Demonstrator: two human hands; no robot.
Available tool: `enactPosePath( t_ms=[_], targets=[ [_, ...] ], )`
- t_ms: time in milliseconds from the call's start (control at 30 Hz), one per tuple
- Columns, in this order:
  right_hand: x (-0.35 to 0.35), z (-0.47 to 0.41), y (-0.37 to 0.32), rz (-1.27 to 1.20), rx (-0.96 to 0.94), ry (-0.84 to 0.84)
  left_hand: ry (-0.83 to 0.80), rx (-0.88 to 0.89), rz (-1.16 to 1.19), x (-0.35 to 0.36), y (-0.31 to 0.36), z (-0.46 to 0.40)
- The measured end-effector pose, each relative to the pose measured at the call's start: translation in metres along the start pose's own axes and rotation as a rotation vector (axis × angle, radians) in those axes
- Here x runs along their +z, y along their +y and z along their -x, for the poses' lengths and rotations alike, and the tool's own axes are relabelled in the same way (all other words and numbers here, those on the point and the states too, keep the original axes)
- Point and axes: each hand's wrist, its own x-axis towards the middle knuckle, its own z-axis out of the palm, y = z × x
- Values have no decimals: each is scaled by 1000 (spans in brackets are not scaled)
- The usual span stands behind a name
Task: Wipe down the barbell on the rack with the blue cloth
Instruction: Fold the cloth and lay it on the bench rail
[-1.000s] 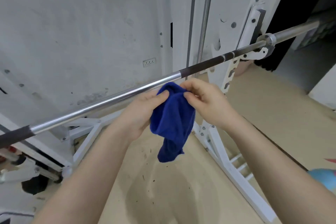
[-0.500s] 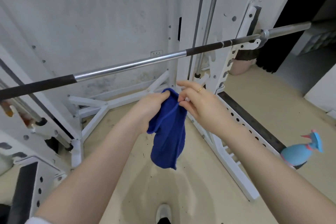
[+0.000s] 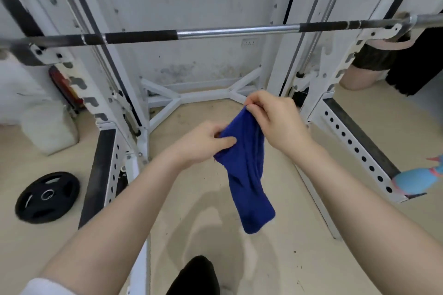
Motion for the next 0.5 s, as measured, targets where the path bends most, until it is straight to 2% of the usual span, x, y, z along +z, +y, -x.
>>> enactPosePath(
  t_ms=[100,200,367,433,500],
  targets=[
    [10,-1,-23,-63,14,-91,159,9,-33,-22,-30,37],
    [21,-2,-36,-91,22,-314,271,-4,-62,-47,-53,66],
    [55,-4,-53,-630,320,-740,354,-37,2,-82,-79,111],
    [77,-7,-68,-704,360,-802,371,-79,30,-97,-90,127],
    [105,-11,-89,-685,363,-785,378,-127,37,-115,-107,144]
  ],
)
